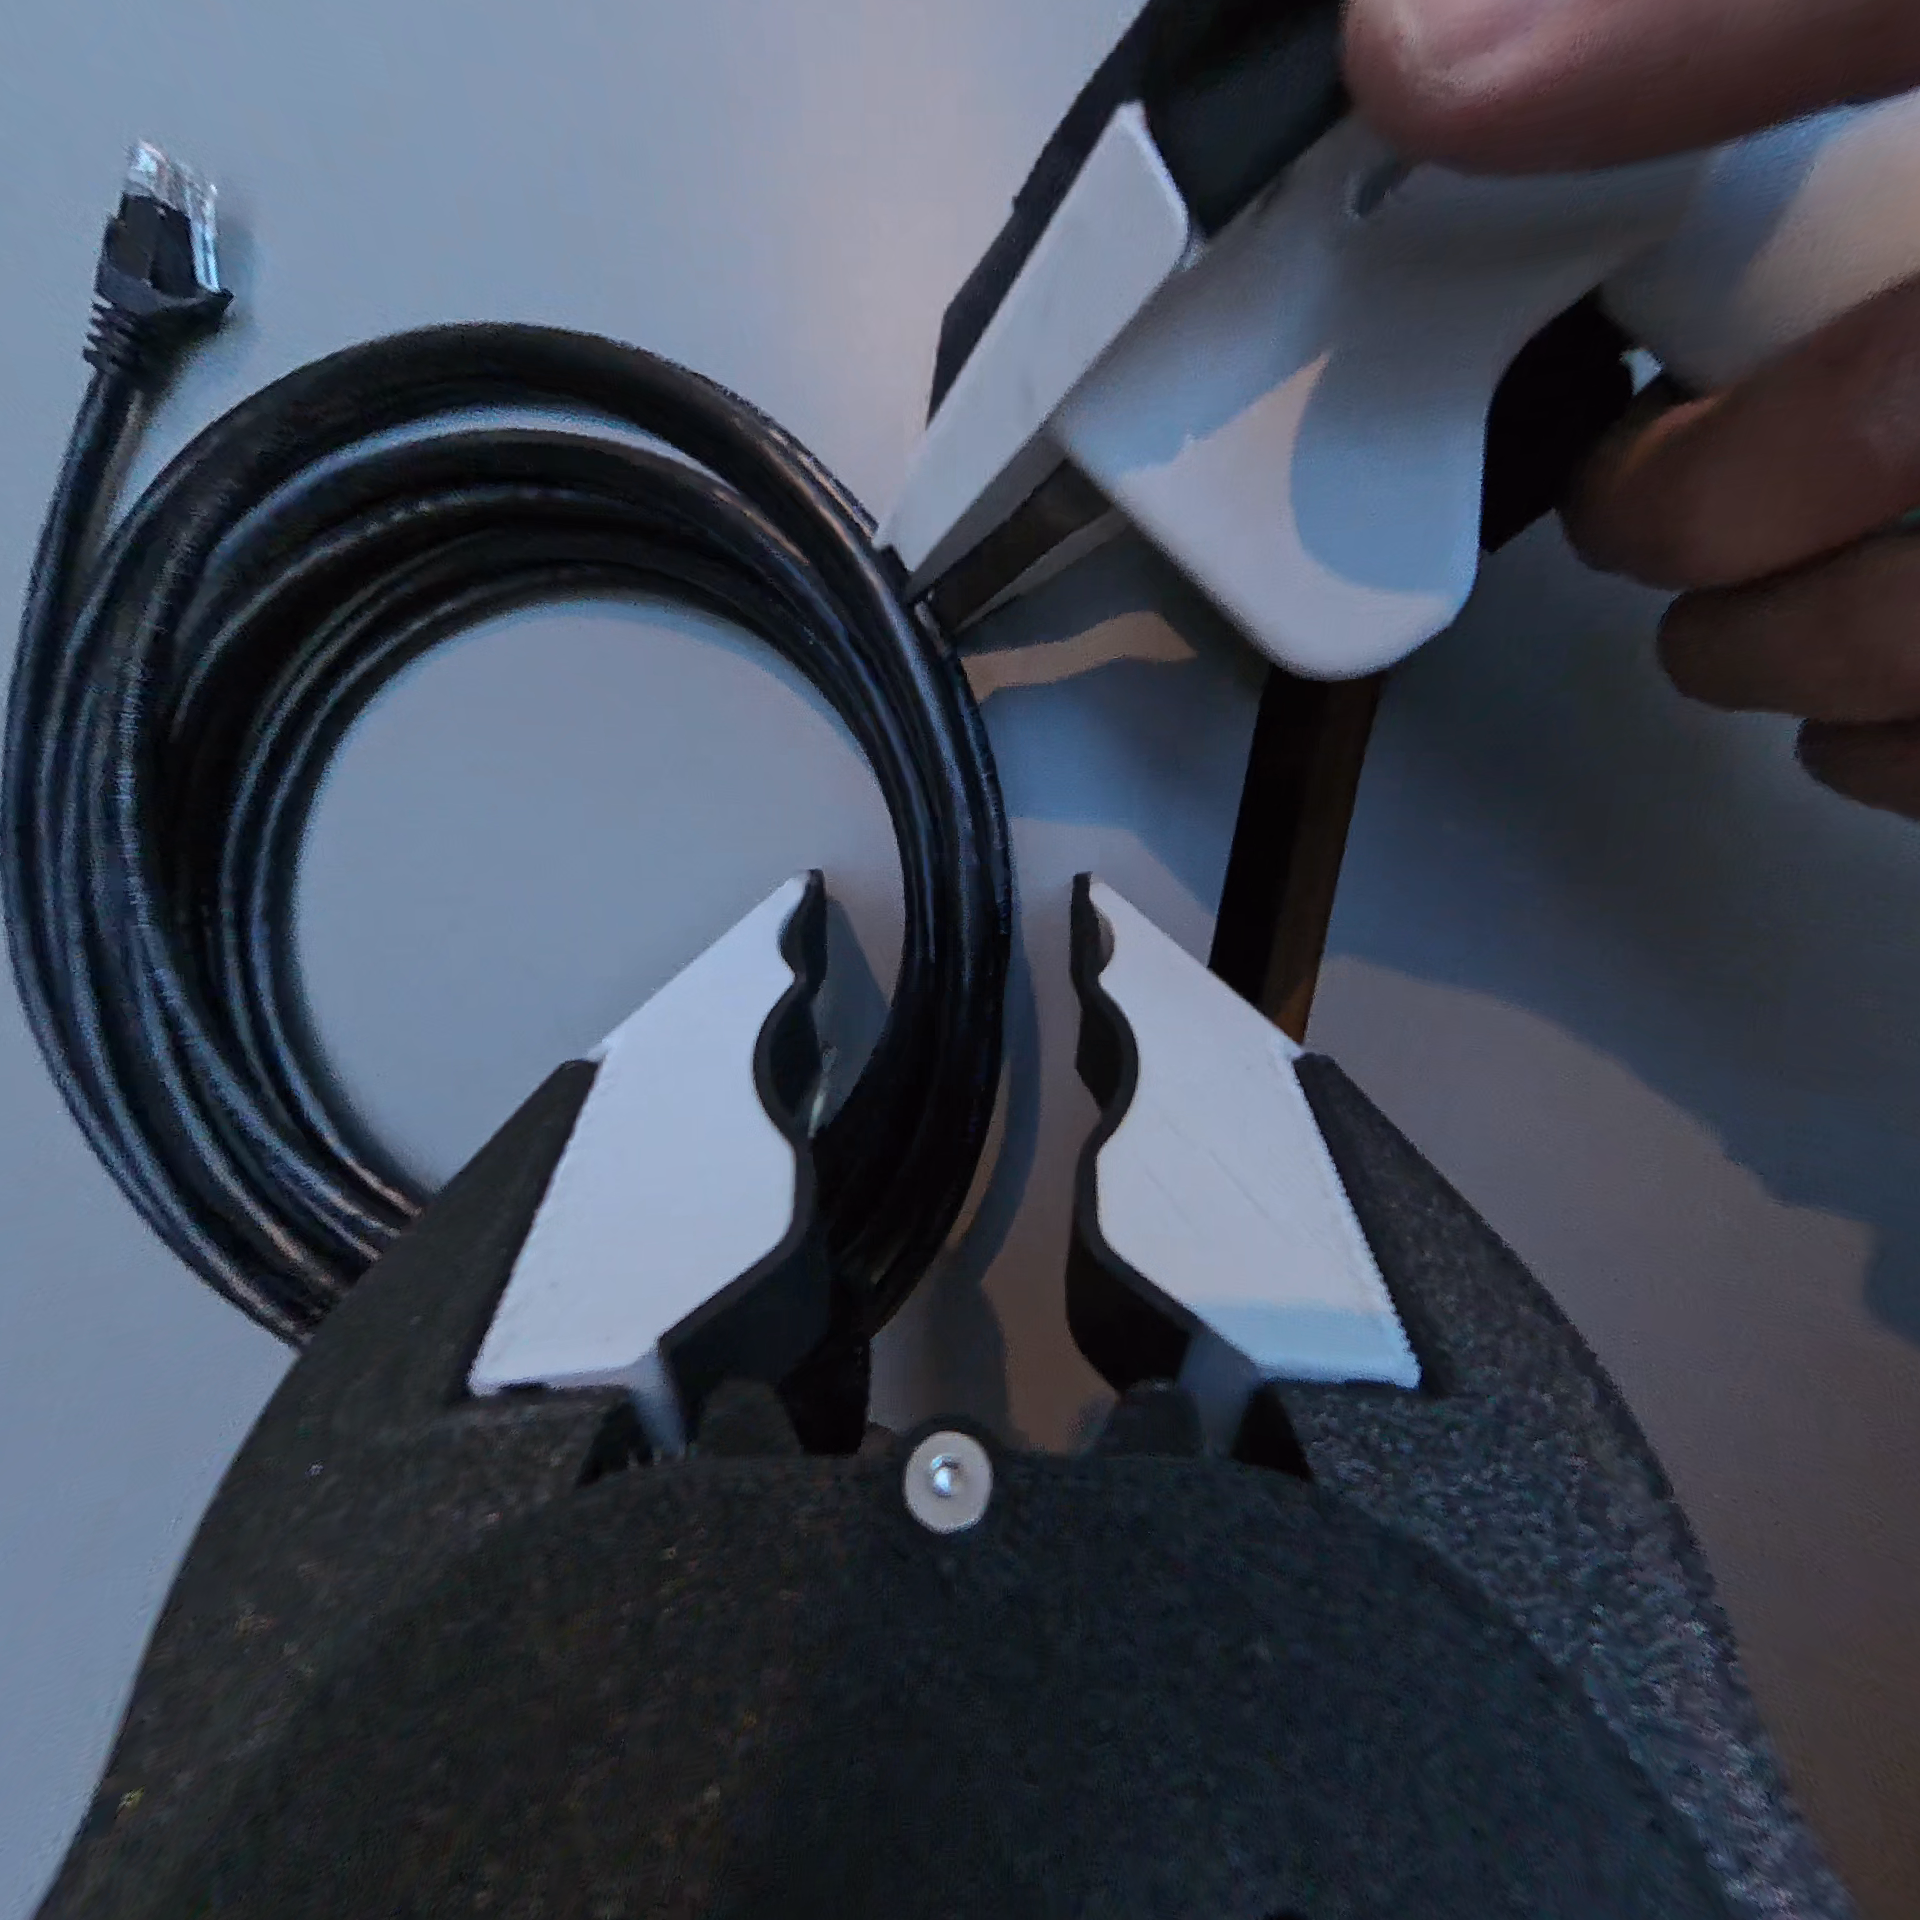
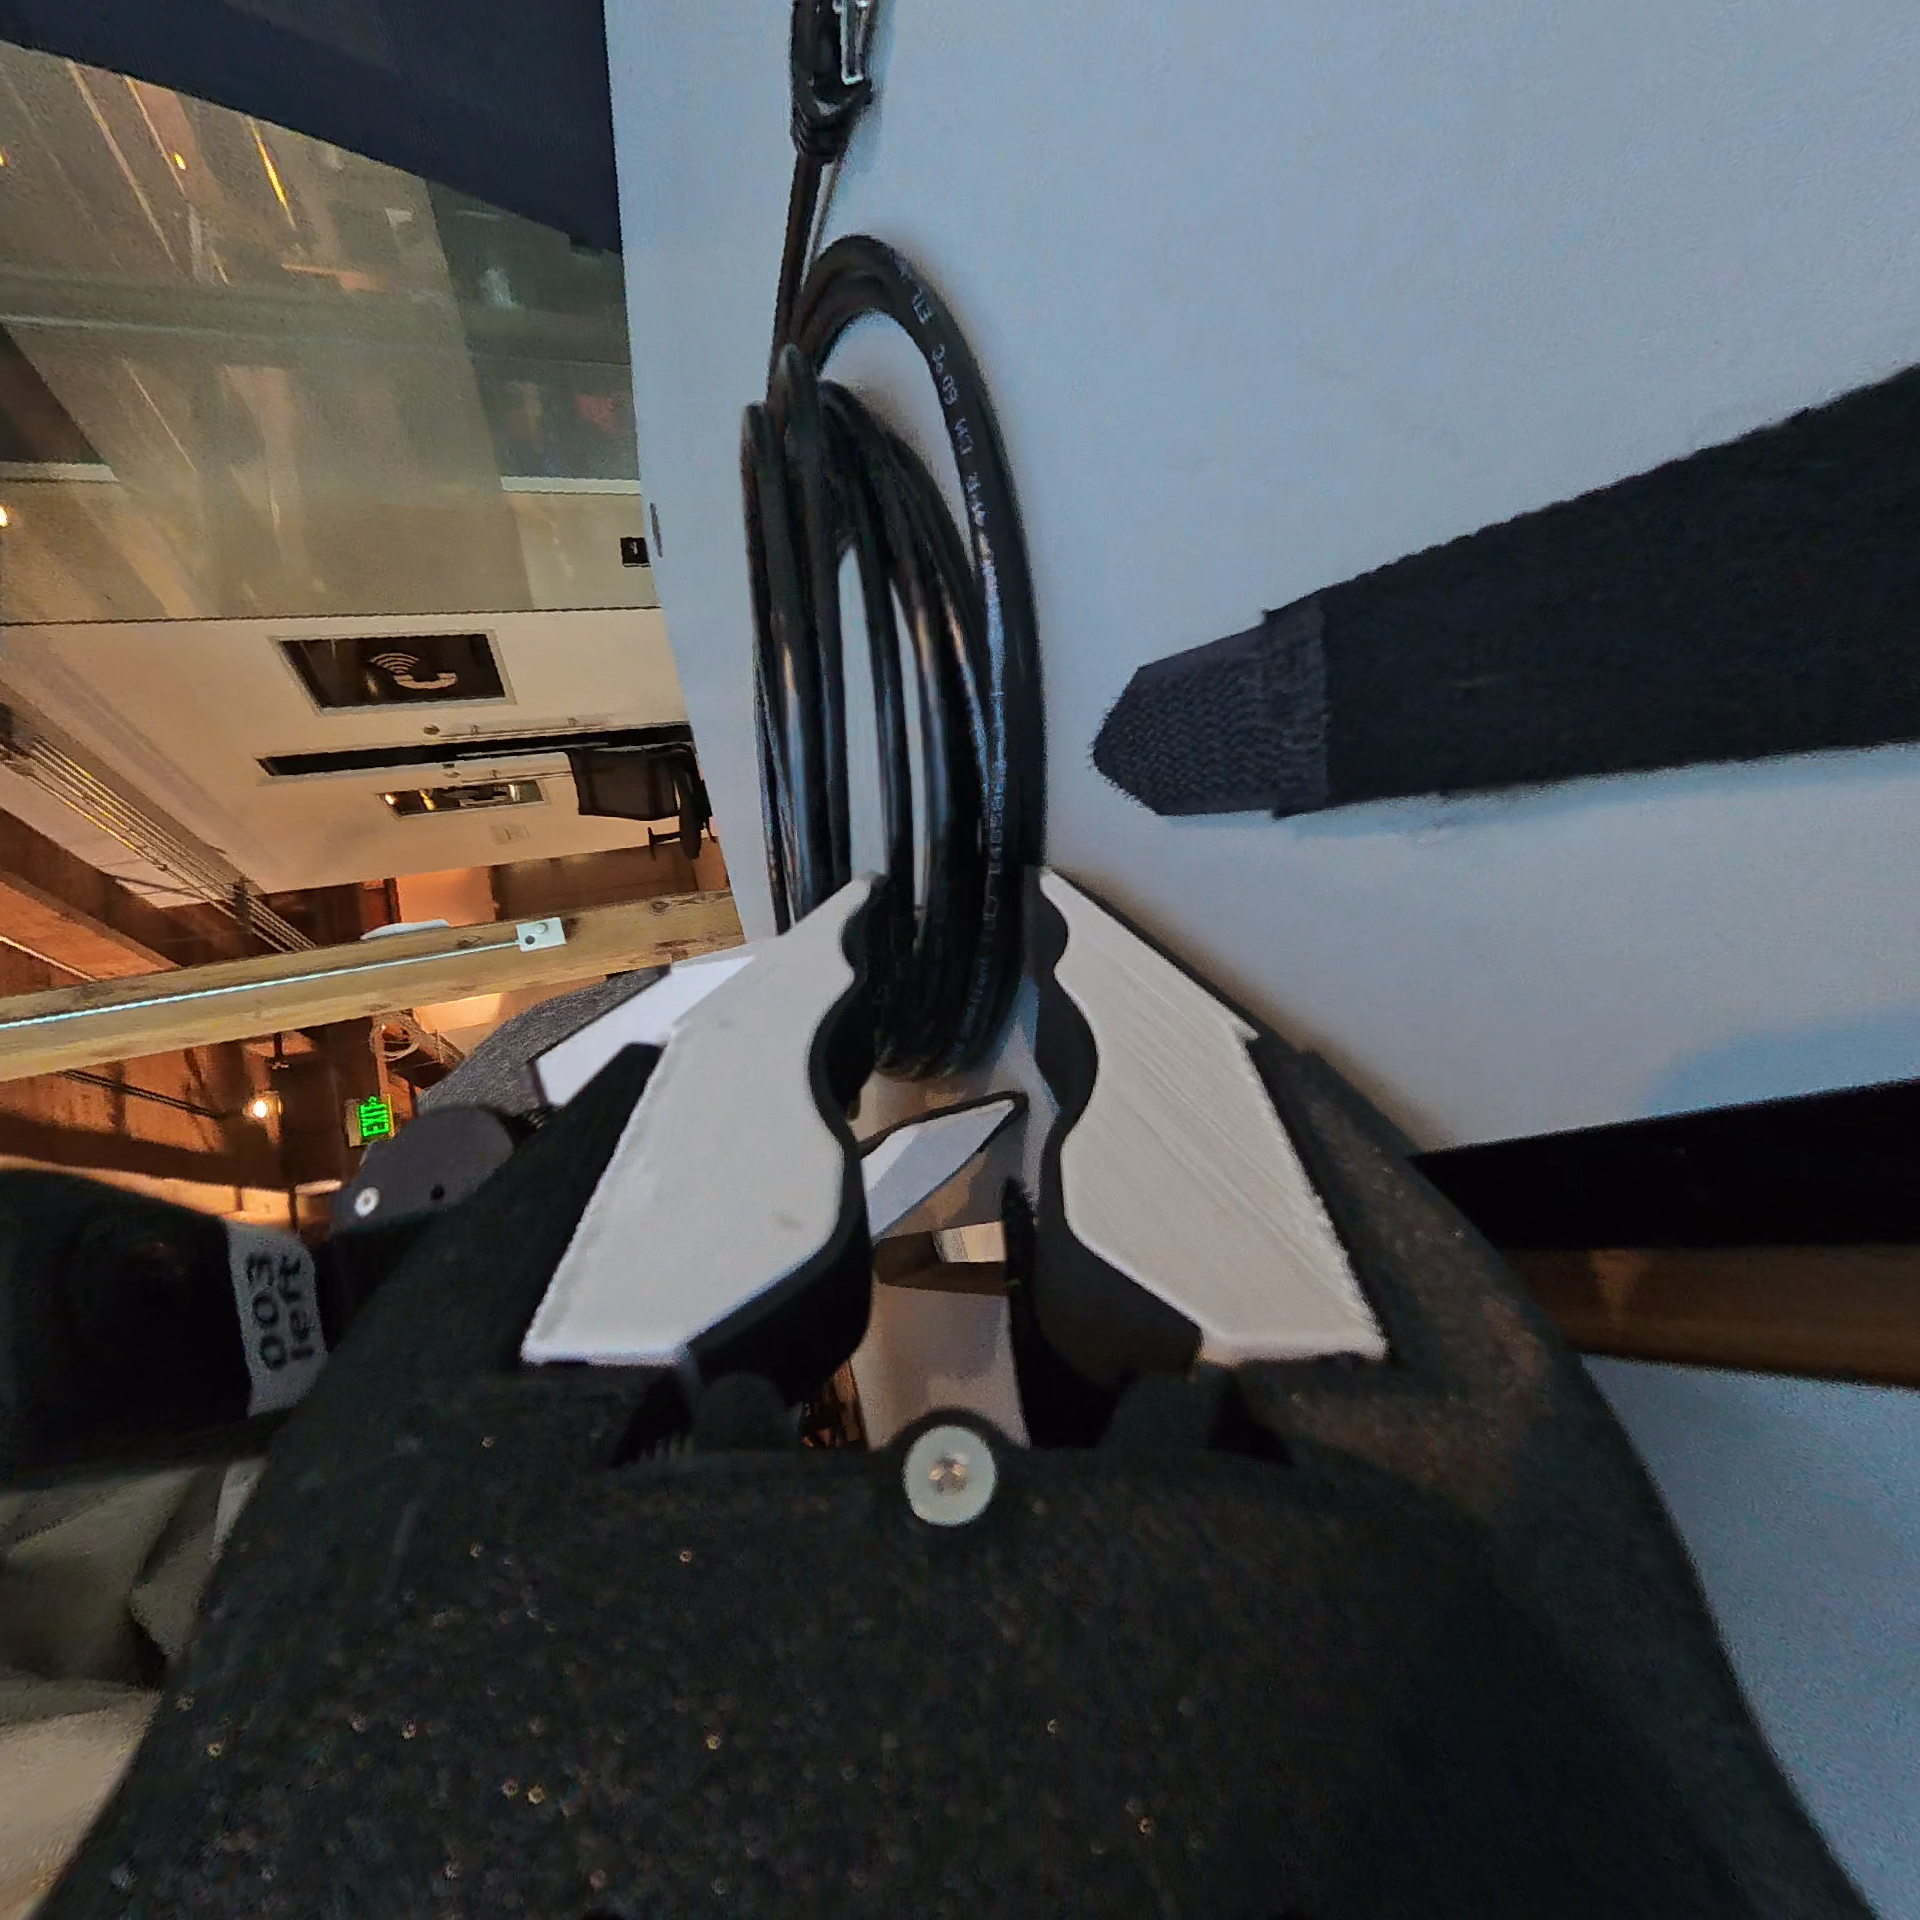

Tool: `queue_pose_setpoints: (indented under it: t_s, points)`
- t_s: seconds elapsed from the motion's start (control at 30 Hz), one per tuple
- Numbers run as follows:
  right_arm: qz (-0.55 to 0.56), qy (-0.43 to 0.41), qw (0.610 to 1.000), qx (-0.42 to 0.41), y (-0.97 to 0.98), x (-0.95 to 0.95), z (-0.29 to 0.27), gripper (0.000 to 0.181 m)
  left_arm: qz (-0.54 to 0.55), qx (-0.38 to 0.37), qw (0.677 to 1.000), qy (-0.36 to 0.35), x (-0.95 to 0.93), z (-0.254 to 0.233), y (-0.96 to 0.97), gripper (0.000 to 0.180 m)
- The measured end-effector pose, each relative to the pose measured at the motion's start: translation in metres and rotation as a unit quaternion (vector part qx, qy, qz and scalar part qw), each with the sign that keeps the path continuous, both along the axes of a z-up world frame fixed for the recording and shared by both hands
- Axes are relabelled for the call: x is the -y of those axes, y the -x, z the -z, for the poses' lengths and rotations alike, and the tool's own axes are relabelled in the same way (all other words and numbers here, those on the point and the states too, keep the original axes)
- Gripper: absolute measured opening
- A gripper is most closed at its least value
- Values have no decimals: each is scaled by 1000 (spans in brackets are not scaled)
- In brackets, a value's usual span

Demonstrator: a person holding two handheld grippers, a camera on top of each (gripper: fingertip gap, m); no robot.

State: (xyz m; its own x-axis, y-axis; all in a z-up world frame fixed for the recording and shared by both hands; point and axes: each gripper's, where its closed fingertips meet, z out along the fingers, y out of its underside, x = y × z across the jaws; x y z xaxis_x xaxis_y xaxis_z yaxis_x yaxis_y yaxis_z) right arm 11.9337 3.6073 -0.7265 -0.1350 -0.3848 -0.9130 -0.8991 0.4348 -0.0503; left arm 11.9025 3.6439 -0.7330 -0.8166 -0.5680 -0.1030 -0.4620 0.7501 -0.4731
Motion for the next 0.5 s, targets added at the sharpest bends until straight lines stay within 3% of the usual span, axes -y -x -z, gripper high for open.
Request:
queue_pose_setpoints:
  t_s: [0.1, 0.2, 0.3, 0.37, 0.5]
  points:
    - [0, -43, 999, 7, 0, -9, -7, 35, -13, -52, 998, 35, 4, 2, 3, 28]
    - [2, -60, 998, 19, -3, -13, -11, 44, -2, -48, 999, 21, 3, 3, -2, 17]
    - [-4, -109, 994, 19, -3, -15, -23, 64, -43, -58, 995, 71, 0, 2, -5, 14]
    - [-19, -147, 988, 31, 3, -14, -40, 61, -79, -76, 989, 103, -4, 1, -4, 14]
    - [-44, -39, 998, 18, 19, -9, -25, 75, -113, -87, 979, 142, -11, -9, -3, 13]
